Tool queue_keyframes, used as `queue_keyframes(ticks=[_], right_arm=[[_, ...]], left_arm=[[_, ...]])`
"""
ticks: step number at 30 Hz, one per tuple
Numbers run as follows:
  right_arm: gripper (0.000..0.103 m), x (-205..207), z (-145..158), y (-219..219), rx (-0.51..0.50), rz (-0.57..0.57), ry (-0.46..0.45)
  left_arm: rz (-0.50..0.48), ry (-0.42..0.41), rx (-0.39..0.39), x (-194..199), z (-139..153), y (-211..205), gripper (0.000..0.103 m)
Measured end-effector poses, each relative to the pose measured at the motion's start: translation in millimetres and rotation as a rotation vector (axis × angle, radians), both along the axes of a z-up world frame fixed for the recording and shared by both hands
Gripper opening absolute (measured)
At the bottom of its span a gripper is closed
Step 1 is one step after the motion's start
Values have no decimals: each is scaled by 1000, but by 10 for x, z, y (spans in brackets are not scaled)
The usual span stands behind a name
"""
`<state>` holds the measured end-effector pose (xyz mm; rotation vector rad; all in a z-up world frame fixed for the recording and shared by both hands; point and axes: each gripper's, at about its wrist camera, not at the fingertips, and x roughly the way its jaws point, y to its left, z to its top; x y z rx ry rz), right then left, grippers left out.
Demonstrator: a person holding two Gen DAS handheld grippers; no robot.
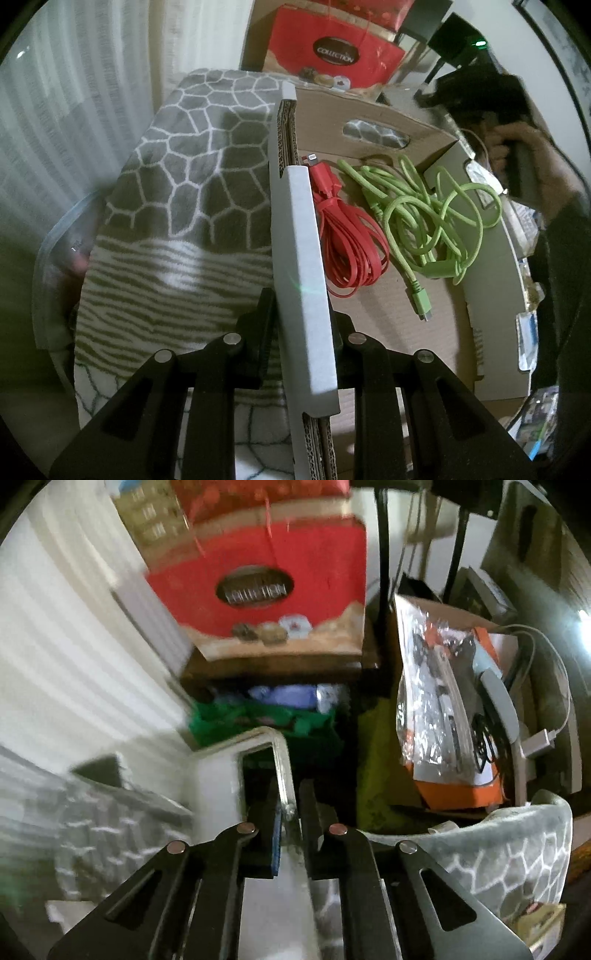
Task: Organize objects
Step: 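Lift the phone case with the right gripper and carry it toward the box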
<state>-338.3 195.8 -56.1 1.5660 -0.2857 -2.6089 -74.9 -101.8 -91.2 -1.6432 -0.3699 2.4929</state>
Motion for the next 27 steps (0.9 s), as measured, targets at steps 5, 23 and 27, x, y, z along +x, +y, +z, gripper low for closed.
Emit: queue_keyframes(ticks=[5, 23, 27], right_arm=[[7, 256, 404, -34, -19, 44, 87], [7, 1445, 1404, -538, 118, 242, 308], [7, 1595, 1266, -882, 286, 293, 332]], left_arm=[[7, -2, 4, -8, 0, 9, 20], [14, -16, 7, -48, -13, -26, 20], [14, -17, -1, -43, -16, -12, 20]])
